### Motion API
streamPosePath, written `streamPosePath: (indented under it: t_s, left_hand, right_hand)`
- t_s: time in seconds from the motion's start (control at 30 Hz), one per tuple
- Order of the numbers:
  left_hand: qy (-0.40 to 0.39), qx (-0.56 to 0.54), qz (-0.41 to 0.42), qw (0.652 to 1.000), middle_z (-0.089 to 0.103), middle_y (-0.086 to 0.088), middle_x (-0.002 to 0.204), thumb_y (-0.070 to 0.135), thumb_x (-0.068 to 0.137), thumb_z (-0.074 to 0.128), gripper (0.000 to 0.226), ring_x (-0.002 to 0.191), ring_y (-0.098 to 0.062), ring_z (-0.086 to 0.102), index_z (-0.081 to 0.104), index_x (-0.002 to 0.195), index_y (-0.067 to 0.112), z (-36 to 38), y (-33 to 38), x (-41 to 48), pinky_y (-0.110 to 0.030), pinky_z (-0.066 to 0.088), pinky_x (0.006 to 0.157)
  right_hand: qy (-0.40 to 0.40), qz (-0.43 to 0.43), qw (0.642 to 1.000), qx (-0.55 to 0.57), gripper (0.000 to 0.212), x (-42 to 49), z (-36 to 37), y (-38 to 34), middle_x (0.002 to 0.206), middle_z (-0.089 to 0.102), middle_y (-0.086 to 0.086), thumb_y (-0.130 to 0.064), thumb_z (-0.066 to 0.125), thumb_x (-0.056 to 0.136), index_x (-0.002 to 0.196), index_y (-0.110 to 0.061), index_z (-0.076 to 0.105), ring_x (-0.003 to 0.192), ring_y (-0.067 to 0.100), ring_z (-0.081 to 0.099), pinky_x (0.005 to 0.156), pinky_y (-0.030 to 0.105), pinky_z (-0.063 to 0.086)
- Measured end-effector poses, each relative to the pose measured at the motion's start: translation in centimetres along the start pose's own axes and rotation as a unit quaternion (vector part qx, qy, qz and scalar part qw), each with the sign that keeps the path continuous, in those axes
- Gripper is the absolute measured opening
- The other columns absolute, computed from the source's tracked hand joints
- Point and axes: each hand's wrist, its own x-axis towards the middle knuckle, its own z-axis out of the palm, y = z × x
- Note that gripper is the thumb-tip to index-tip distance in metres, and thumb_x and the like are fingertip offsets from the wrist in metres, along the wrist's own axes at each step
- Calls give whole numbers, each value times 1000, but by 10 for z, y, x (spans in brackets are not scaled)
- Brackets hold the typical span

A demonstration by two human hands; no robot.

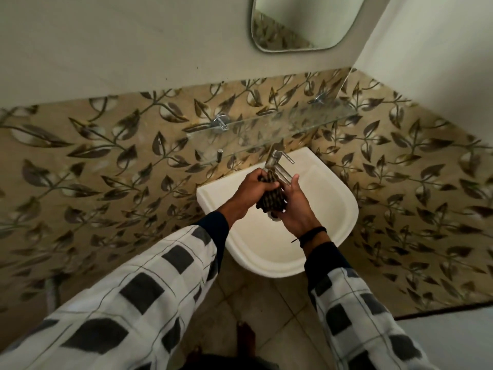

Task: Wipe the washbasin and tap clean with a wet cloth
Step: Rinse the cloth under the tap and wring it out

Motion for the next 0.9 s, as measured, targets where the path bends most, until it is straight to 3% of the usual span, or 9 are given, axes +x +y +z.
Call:
streamPosePath:
  t_s: [0.13, 0.2, 0.27, 0.3, 0.4, 0.6, 0.73, 0.8, 0.9]
  left_hand:
    - [14, -57, -18, 998, 65, -4, 88, 10, 86, 71, 24, 81, -23, 59, 52, 80, 22, -6, 9, -7, -29, 42, 60]
    - [23, -99, -27, 994, 67, -6, 96, 8, 86, 72, 21, 88, -23, 61, 54, 85, 20, -8, 13, -9, -33, 46, 73]
    - [25, -139, -31, 989, 69, -5, 99, 6, 86, 72, 20, 89, -20, 63, 57, 93, 18, -11, 17, -12, -32, 49, 75]
    - [23, -154, -30, 987, 69, -5, 100, 5, 86, 72, 21, 89, -19, 64, 59, 97, 17, -12, 18, -13, -31, 50, 75]
    - [14, -176, -34, 984, 71, -5, 104, 5, 84, 73, 25, 92, -20, 65, 59, 102, 16, -17, 17, -18, -31, 52, 74]
    - [24, -181, -28, 983, 67, -4, 114, 3, 79, 77, 45, 98, -21, 63, 60, 114, 26, -34, 6, -35, -33, 51, 73]
    - [19, -122, -7, 992, 68, -10, 117, 5, 78, 79, 38, 101, -23, 65, 67, 109, 22, -55, -3, -41, -37, 53, 83]
    - [17, -101, -9, 995, 70, -7, 116, 5, 77, 79, 36, 107, -22, 65, 69, 109, 20, -63, -7, -46, -35, 54, 94]
    - [9, -101, -10, 995, 74, -4, 103, 4, 79, 78, 31, 103, -18, 68, 73, 107, 16, -68, -13, -53, -22, 54, 79]
  right_hand:
    - [81, 15, 995, 64, 49, -1, 4, 6, 125, 62, 10, -52, 48, 97, 124, -13, 62, 104, 24, 63, 75, 34, 54]
    - [116, 58, 985, 109, 35, -3, 9, 10, 121, 57, 10, -42, 56, 94, 111, -12, 64, 109, 25, 58, 86, 37, 53]
    - [139, 105, 975, 135, 24, -8, 15, 16, 119, 50, 8, -37, 57, 94, 101, -14, 63, 109, 24, 55, 82, 37, 57]
    - [145, 119, 971, 146, 27, -11, 17, 19, 121, 49, 9, -37, 56, 95, 106, -13, 62, 112, 25, 54, 81, 37, 57]
    - [124, 136, 956, 227, 58, -19, 20, 30, 131, 56, 12, -53, 52, 94, 127, -6, 52, 123, 29, 53, 103, 40, 45]
    - [155, 29, 974, 165, 32, -36, 22, 28, 121, 65, 7, -31, 61, 93, 119, -12, 63, 112, 22, 61, 105, 36, 45]
    - [159, -85, 979, 94, 41, -46, 16, 21, 108, 71, 4, -15, 65, 91, 132, -17, 58, 93, 21, 67, 78, 32, 50]
    - [123, -120, 984, 39, 46, -51, 15, 18, 115, 69, 7, -8, 67, 88, 131, -23, 59, 100, 23, 68, 84, 35, 52]
    - [80, -157, 983, -41, 55, -56, 20, 15, 123, 64, 9, 2, 65, 86, 130, -30, 59, 111, 25, 63, 94, 45, 51]
